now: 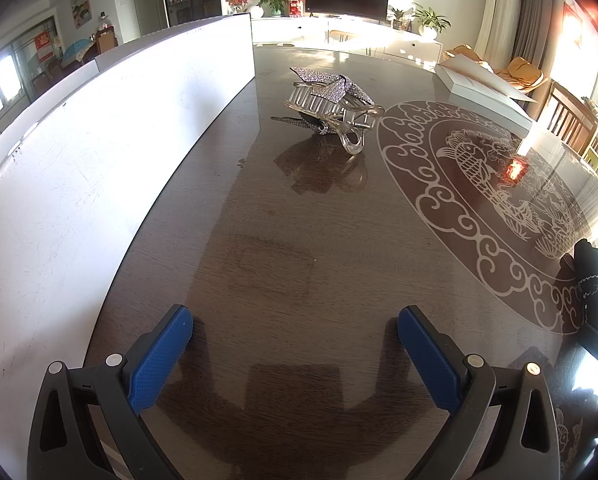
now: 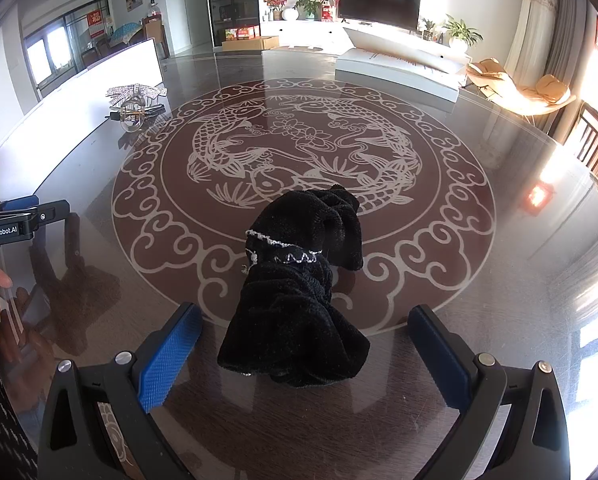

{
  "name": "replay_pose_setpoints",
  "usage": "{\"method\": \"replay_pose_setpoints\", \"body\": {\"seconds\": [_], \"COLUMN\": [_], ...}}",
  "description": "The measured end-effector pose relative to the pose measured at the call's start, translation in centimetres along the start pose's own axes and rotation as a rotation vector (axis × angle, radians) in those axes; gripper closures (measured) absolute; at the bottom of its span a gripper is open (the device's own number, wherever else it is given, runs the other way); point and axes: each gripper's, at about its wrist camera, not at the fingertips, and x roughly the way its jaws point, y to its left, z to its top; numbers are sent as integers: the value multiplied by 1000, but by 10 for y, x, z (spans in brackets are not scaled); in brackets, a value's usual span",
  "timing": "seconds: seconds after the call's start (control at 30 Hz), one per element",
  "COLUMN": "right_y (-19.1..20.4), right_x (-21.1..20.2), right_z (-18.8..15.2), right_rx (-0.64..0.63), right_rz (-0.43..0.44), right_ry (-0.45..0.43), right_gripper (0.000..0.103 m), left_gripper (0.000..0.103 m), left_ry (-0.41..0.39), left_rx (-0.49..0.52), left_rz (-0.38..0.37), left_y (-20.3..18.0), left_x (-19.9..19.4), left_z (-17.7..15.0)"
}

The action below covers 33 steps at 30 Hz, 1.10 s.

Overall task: Organize objects
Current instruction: 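Hold the scrunchie in the right tool above the table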

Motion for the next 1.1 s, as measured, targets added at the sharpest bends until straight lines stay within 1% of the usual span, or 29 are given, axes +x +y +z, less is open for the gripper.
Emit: {"method": "replay_pose_setpoints", "body": {"seconds": [0.67,0.77,0.83,0.93,1.0,1.1], "right_y": [1,1,0,0,0,1], "right_x": [0,0,0,0,0,0], "right_z": [0,0,0,0,0,0], "right_rx": [-4,-4,-4,-4,-4,-5], "right_rz": [5,5,5,5,5,4], "right_ry": [0,0,0,0,0,0], "right_gripper": [0,0,0,0,0,0], "left_gripper": [0,0,0,0,0,0], "left_ry": [-1,7,13,2,-3,-7], "left_rx": [1,10,9,-42,-69,-69], "left_rz": [0,-10,-33,-136,-180,-217], "left_y": [0,-1,0,7,13,16], "left_x": [0,2,0,-5,-2,10], "left_z": [-1,3,4,8,16,39]}}
